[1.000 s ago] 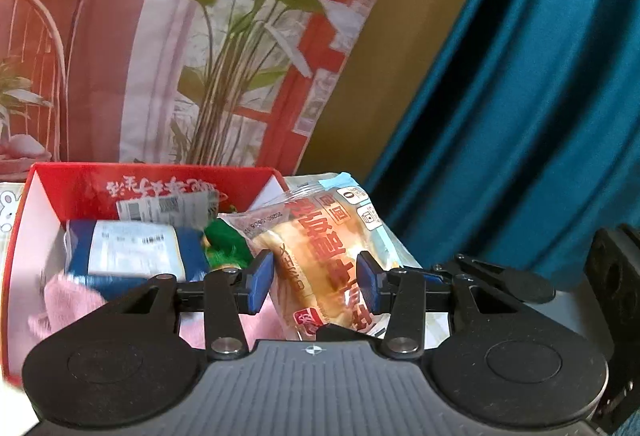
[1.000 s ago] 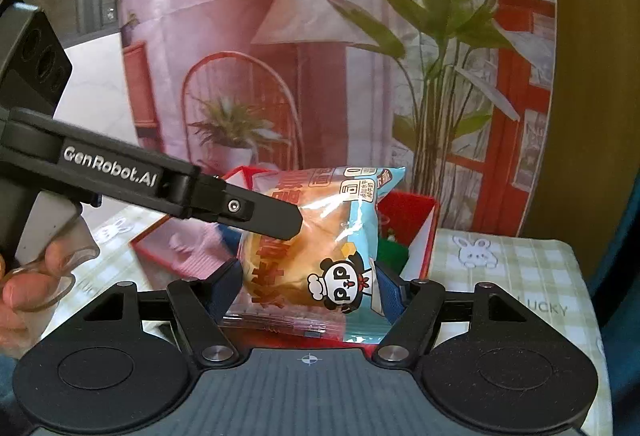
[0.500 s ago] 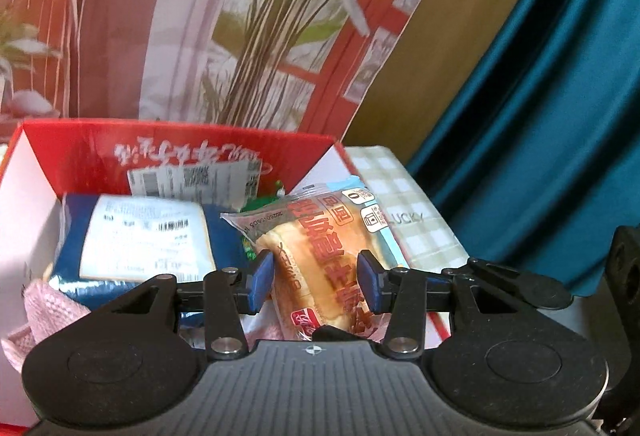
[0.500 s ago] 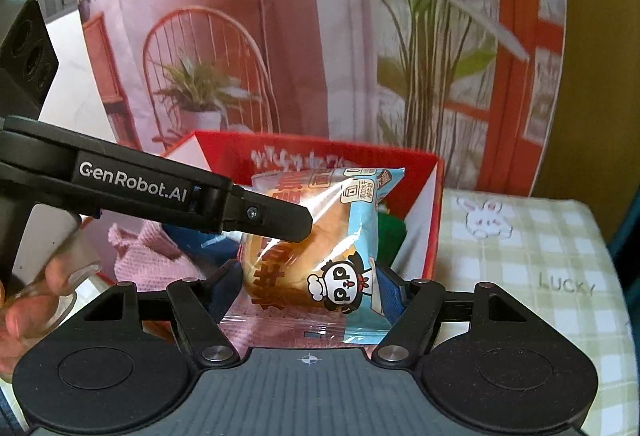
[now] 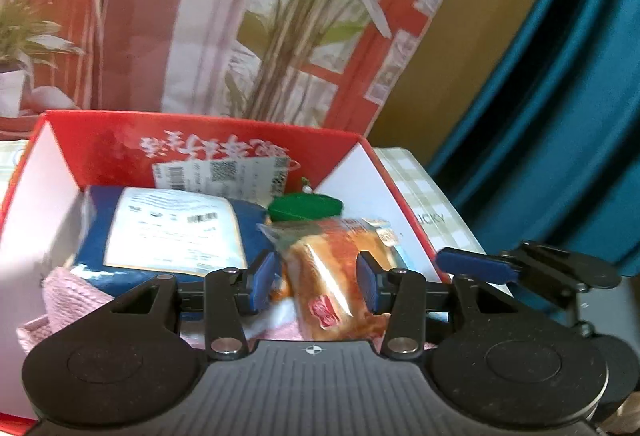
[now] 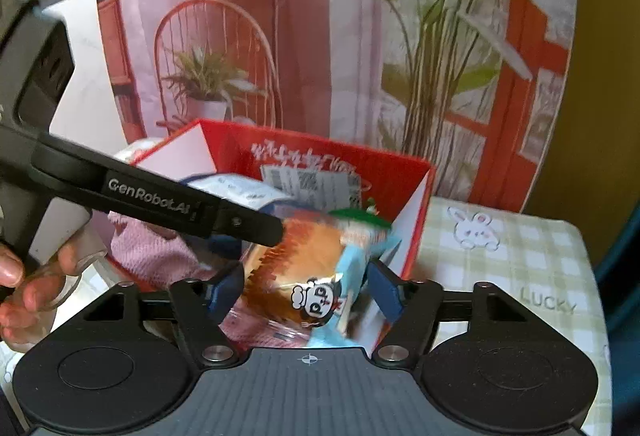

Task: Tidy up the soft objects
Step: 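Lower the bun packet into the box and open both tools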

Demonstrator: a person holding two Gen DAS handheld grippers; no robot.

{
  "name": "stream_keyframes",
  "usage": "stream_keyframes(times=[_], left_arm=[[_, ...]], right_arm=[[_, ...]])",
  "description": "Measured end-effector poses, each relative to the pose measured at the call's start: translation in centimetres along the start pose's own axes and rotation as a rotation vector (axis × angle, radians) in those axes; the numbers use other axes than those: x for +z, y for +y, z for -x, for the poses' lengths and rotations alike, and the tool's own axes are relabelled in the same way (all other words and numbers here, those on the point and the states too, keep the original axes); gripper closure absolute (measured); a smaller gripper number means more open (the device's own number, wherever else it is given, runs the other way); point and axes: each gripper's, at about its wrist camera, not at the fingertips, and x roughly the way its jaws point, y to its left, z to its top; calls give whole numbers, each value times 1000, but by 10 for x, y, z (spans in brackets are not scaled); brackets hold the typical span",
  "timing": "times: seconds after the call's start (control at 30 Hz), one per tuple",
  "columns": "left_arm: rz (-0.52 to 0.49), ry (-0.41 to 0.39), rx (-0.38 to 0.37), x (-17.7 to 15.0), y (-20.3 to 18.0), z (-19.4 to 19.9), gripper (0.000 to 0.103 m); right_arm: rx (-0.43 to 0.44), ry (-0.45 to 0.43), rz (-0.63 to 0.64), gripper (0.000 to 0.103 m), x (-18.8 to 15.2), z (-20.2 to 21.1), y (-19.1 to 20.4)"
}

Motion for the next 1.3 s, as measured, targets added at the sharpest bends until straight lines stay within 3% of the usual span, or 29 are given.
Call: stream_keyframes(times=[0.07, 0.13, 0.23, 0.53, 0.83, 0.9, 1.3], left_arm=[[3, -14, 15, 1, 2, 4, 56], [-1, -31, 38, 2, 3, 9, 56], [-9, -45, 75, 2, 4, 12, 56], [-34, -59, 155, 0, 13, 17, 56], [-45, -63, 175, -6, 19, 21, 56], [-54, -62, 182, -8, 18, 21, 56], [-81, -74, 229, -14, 19, 36, 56]], right_arm=[[-4, -16, -14, 59, 4, 5, -5], [-9, -23, -18, 80, 8, 4, -8], [-11, -21, -25, 100, 12, -2, -8], [-4, 38, -65, 100, 12, -40, 3], [-39, 212, -147, 103, 7, -72, -2], [-58, 213, -105, 103, 5, -75, 5], [-84, 254, -133, 101, 8, -79, 5]])
